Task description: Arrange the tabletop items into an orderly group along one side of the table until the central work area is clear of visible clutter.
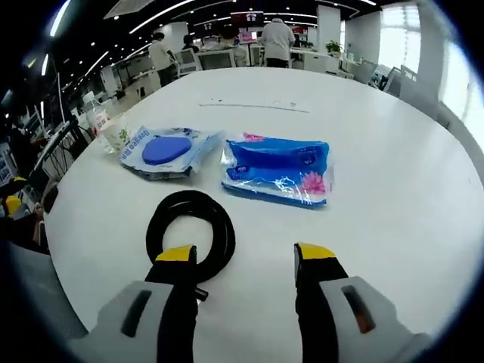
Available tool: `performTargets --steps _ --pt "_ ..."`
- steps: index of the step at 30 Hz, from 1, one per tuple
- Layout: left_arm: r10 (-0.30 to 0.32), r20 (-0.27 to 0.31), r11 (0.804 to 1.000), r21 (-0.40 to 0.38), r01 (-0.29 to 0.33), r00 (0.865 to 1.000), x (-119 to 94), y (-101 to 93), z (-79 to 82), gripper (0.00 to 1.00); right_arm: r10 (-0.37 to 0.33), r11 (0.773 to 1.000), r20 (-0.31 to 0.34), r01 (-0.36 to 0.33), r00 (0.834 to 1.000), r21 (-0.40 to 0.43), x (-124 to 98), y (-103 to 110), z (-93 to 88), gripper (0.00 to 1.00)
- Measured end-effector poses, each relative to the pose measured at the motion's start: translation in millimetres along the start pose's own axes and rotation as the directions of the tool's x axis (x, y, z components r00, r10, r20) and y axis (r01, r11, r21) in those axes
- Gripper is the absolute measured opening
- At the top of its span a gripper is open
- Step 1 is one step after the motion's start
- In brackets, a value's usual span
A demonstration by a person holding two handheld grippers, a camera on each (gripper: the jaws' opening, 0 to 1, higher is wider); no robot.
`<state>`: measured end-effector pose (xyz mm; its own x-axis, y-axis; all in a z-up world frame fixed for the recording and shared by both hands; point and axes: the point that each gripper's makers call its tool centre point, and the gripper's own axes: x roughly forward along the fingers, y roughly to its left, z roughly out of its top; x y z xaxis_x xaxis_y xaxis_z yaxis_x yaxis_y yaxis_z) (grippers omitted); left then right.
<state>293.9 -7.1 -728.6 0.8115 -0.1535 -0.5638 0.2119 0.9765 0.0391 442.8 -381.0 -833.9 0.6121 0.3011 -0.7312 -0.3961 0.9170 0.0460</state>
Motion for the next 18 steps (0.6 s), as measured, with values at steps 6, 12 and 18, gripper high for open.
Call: performTargets --steps 6,12,18 --pt "0.001 0.014 1.000 -0.012 -0.001 1.000 -1 0.8 2.0 0.44 0.017 1.000 0.020 -0.017 1.000 0.003 -12 10 5.1 0.55" --pt "0.001 0.022 1.000 -0.016 -0.001 1.000 -2 0.8 3.1 0.44 0.039 0.999 0.034 -0.039 0.999 -0.012 -16 17 14.0 0.55" --pt "-0.002 0.029 1.000 -0.021 0.002 1.000 -2 0.4 3.8 0.44 0.068 0.997 0.069 -0.065 0.995 -0.038 -24 25 28.6 0.57"
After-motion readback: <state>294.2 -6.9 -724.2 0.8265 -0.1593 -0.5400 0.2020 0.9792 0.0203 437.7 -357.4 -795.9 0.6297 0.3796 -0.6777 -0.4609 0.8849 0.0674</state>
